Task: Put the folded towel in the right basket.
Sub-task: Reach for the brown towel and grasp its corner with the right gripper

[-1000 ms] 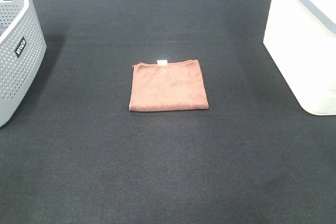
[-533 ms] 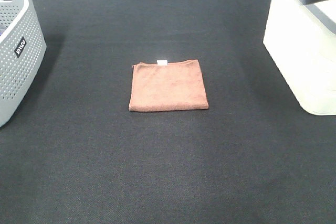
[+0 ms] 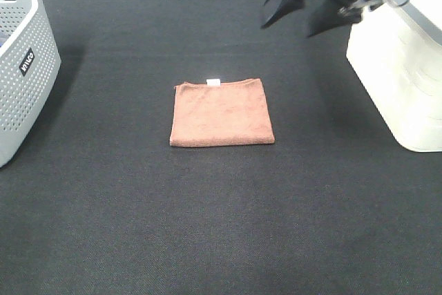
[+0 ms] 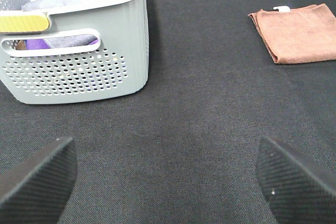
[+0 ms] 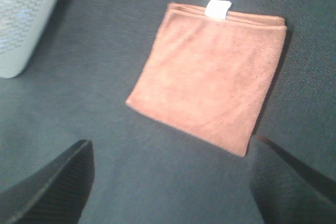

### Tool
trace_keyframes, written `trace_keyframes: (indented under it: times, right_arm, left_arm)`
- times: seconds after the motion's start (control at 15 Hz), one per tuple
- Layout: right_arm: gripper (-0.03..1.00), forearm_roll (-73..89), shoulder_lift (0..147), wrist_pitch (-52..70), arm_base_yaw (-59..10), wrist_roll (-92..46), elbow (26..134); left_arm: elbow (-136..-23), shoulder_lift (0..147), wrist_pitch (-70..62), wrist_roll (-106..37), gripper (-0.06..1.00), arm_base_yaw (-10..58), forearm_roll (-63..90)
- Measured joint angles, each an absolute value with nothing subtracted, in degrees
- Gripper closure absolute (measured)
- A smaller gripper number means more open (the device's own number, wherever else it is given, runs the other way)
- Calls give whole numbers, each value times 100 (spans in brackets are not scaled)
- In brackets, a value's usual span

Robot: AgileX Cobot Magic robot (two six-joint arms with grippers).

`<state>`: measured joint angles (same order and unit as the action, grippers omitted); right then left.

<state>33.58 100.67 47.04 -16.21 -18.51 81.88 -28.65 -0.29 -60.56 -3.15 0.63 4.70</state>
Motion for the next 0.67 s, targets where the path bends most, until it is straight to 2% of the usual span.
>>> trace_keyframes:
  times: [0.67]
  right_arm:
    - [22, 3524, 12702, 5392, -1621, -1507, 9826]
  left_arm:
    - [-2865, -29, -6056, -315, 7, 63, 470]
